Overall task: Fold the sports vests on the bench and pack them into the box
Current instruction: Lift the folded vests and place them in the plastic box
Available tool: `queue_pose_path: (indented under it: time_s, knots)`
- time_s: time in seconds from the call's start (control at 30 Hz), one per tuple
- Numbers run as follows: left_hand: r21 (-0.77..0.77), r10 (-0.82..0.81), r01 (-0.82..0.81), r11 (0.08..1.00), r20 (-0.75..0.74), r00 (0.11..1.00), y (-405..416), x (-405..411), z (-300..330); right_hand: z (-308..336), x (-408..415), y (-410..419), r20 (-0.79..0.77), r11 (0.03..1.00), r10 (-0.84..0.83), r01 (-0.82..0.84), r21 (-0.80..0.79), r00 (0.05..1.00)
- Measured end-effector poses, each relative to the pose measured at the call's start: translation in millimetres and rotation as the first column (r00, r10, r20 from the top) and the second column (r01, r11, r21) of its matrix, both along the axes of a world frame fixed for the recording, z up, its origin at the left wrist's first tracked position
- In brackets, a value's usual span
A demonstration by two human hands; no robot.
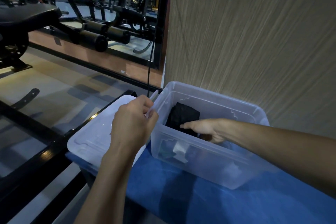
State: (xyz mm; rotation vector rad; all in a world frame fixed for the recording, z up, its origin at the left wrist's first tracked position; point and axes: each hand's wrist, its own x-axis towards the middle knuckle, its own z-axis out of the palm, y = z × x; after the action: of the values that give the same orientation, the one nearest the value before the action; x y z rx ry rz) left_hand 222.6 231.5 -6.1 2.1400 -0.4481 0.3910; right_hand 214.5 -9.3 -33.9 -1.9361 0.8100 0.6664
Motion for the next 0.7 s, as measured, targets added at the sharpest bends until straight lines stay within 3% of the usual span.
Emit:
queue_pose_path:
  time_s: [0.13, 0.37, 0.5, 0.6, 0.7]
  knots:
    - [0.023, 0.029, -0.030, 0.999, 0.059, 0.998, -2.1, -1.9, -1.1, 0.7, 7.0, 12.7, 0.000, 1.000, 0.019, -0.019, -0.005, 1.000]
    - [0.092, 0.072, -0.073, 0.993, 0.011, 0.997, -3.4, -6.2, 4.6, 6.7, 8.8, 20.0, -0.060, 0.997, 0.059, -0.056, 0.052, 0.996]
    - [0.072, 0.069, -0.080, 0.994, 0.142, 0.987, -10.1, -10.5, 12.2, 40.0, -0.6, 17.3, -0.125, 0.984, 0.157, -0.166, -0.063, 0.980]
    - [0.059, 0.023, -0.036, 0.998, 0.201, 0.979, -27.8, -22.7, 24.4, 69.1, -14.0, 11.7, -0.084, 0.981, 0.144, -0.153, -0.118, 0.986]
    - [0.076, -0.152, 0.138, 0.988, 0.228, 0.962, -59.2, -45.8, 32.5, 103.8, -46.6, 0.3, -0.011, 0.979, 0.162, -0.162, -0.126, 0.987]
